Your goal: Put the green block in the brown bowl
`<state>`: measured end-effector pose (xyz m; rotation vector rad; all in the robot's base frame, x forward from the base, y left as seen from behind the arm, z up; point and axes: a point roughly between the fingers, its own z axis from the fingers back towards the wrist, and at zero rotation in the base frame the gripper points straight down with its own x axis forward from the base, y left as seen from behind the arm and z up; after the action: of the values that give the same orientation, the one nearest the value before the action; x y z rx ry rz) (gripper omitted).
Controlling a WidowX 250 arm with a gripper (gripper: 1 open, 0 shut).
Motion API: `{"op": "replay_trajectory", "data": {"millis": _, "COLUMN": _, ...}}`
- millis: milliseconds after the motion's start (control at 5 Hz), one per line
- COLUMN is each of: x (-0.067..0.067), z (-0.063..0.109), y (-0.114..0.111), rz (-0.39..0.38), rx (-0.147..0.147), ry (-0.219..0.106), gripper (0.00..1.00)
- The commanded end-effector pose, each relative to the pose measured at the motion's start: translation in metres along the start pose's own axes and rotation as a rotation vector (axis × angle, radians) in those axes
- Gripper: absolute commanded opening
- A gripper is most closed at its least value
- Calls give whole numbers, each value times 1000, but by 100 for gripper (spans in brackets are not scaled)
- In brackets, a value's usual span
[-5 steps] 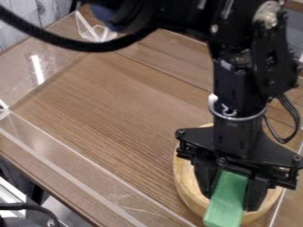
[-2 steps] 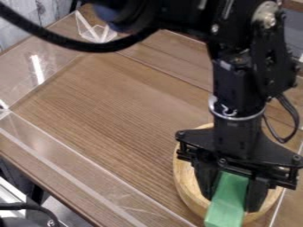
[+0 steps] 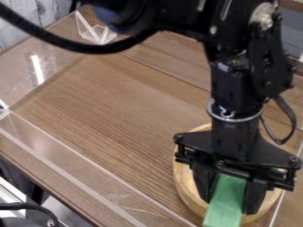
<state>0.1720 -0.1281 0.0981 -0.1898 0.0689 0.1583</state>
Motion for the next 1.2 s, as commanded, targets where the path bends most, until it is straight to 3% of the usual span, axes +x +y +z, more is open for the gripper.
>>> {"op": "replay_trajectory", "data": {"millis": 0, "x": 6, "z": 5, "y": -4, "rz": 8, "rx": -22, "ry": -20, "gripper": 0}}
{"op": "replay_trajectory", "data": {"millis": 1000, "x": 8, "z": 3, "y": -4, "rz": 33, "rx": -40, "ry": -3, "gripper": 0}}
